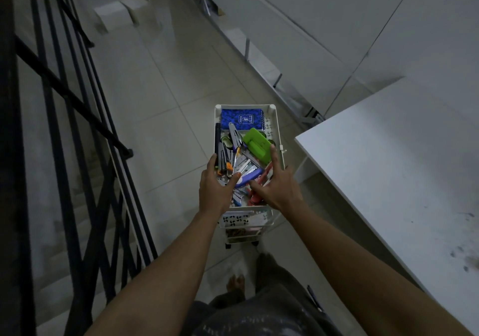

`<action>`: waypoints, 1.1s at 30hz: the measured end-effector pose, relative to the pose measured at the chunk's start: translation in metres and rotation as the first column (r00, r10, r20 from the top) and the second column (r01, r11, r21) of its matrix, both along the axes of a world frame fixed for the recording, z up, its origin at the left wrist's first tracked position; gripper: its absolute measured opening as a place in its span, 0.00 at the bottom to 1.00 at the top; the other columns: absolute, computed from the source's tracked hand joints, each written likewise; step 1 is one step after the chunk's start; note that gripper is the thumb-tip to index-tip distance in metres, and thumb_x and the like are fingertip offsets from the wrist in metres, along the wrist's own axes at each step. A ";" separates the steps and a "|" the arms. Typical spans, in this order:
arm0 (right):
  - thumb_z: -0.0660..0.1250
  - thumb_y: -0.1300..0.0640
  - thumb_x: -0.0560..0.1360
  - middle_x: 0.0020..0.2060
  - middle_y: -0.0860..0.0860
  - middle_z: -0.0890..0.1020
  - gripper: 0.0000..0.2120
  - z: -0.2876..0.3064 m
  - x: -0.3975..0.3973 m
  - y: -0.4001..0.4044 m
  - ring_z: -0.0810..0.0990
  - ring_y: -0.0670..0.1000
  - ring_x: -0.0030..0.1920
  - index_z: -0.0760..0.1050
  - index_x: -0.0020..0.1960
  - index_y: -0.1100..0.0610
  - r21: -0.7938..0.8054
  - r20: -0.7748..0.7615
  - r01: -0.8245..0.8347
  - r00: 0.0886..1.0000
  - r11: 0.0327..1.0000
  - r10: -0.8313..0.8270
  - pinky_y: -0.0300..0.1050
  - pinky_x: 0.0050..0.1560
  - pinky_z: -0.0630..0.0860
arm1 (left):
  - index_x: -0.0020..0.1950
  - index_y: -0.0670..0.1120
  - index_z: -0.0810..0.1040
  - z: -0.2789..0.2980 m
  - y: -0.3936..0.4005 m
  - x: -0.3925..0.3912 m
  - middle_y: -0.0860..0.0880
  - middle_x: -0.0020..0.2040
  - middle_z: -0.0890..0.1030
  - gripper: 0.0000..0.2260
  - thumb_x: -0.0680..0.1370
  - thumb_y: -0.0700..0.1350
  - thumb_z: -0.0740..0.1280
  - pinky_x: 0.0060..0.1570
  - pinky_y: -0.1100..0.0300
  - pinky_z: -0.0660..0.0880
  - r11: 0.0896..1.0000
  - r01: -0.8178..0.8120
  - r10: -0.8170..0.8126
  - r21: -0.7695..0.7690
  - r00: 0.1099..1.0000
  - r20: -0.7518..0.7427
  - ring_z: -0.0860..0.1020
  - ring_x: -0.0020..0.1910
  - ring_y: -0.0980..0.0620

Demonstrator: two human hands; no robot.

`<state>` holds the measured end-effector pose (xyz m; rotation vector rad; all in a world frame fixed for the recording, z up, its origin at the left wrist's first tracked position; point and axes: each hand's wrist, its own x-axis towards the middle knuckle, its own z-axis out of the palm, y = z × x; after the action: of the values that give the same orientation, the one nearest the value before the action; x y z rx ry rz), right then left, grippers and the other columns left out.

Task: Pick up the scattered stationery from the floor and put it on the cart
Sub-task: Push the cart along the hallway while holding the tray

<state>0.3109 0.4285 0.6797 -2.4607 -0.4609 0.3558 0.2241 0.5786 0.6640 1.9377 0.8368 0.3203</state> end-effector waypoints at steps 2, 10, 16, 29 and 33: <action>0.67 0.27 0.63 0.56 0.66 0.73 0.55 -0.001 0.009 0.002 0.79 0.67 0.52 0.34 0.75 0.35 0.006 0.017 0.007 1.000 1.000 -0.007 0.58 0.55 0.76 | 0.76 0.56 0.58 0.002 0.002 0.010 0.46 0.71 0.69 0.37 0.72 0.58 0.72 0.60 0.58 0.65 1.000 0.005 -0.005 0.002 1.000 0.001 0.69 0.68 0.47; 0.66 0.27 0.61 0.56 0.64 0.72 0.54 -0.002 0.046 0.007 0.78 0.65 0.51 0.33 0.74 0.33 0.005 0.004 0.016 1.000 1.000 -0.016 0.55 0.53 0.77 | 0.76 0.54 0.61 0.006 0.008 0.045 0.46 0.72 0.69 0.36 0.72 0.57 0.72 0.63 0.55 0.66 1.000 -0.010 0.010 -0.003 1.000 0.004 0.68 0.70 0.47; 0.69 0.32 0.65 0.54 0.61 0.77 0.53 -0.003 0.066 0.002 0.79 0.62 0.52 0.38 0.76 0.39 0.085 0.013 0.000 1.000 0.996 -0.001 0.48 0.50 0.75 | 0.75 0.52 0.62 0.009 0.003 0.067 0.46 0.71 0.71 0.35 0.72 0.54 0.73 0.66 0.50 0.69 0.999 -0.041 0.041 -0.018 0.999 0.024 0.68 0.70 0.47; 0.72 0.31 0.61 0.51 0.58 0.70 0.56 -0.004 0.059 0.025 0.70 0.46 0.37 0.34 0.73 0.31 0.147 -0.077 -0.038 0.996 0.988 0.049 0.33 0.38 0.65 | 0.77 0.55 0.58 0.001 0.025 0.052 0.46 0.75 0.64 0.40 0.70 0.57 0.74 0.65 0.55 0.64 0.995 -0.100 0.100 0.003 0.995 -0.023 0.64 0.73 0.46; 0.72 0.30 0.60 0.52 0.58 0.68 0.57 -0.003 0.050 0.036 0.72 0.49 0.37 0.33 0.73 0.31 0.139 -0.063 -0.030 0.997 0.990 0.039 0.39 0.40 0.74 | 0.77 0.54 0.57 0.002 0.040 0.046 0.43 0.74 0.67 0.42 0.69 0.62 0.72 0.66 0.51 0.66 0.992 -0.127 0.123 -0.018 0.981 -0.150 0.67 0.71 0.42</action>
<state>0.3604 0.4649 0.6768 -2.3025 -0.4842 0.4041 0.2703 0.6186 0.6660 1.9043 1.0578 0.2395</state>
